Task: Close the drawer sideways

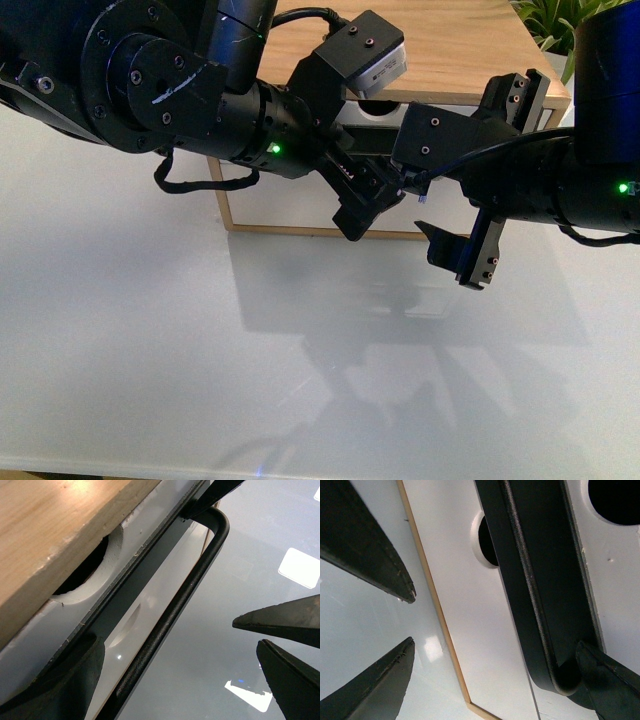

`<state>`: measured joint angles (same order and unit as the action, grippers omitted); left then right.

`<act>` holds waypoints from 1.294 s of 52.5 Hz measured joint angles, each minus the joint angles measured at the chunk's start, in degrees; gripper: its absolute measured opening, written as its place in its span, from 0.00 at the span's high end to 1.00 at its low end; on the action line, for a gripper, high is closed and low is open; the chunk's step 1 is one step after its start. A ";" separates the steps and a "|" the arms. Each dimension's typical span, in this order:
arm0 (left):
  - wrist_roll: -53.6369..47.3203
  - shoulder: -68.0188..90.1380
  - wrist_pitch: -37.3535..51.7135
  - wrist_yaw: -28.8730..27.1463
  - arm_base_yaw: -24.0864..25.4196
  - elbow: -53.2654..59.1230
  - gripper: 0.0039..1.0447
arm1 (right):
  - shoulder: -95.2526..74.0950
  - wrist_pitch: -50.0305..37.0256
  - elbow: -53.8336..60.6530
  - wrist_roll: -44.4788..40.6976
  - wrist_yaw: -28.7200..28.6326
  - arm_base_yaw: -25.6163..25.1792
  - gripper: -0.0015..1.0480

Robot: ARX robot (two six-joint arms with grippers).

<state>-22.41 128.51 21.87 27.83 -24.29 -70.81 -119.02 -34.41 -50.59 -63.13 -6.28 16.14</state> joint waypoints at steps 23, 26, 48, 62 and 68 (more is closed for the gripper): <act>6.67 -7.78 3.67 -1.36 2.34 7.41 0.08 | 6.23 -0.70 6.10 4.79 0.72 -0.20 0.09; 7.78 -10.32 4.46 -0.96 3.02 9.20 0.08 | 8.26 -0.70 7.56 5.77 0.28 -0.17 0.09; 20.06 -41.68 7.80 5.18 14.73 33.70 0.08 | 37.20 -0.35 25.16 20.52 1.95 -4.70 0.09; 23.30 -59.91 23.02 -22.73 24.22 49.72 0.30 | 49.27 -11.91 35.01 36.02 14.78 -5.33 0.21; 23.17 -66.84 23.12 -27.78 24.33 54.62 0.47 | 50.73 -20.98 39.76 51.58 15.47 -6.73 0.38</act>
<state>0.75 61.67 44.99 0.05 0.03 -16.19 -68.29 -55.40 -10.83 -11.55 9.19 9.41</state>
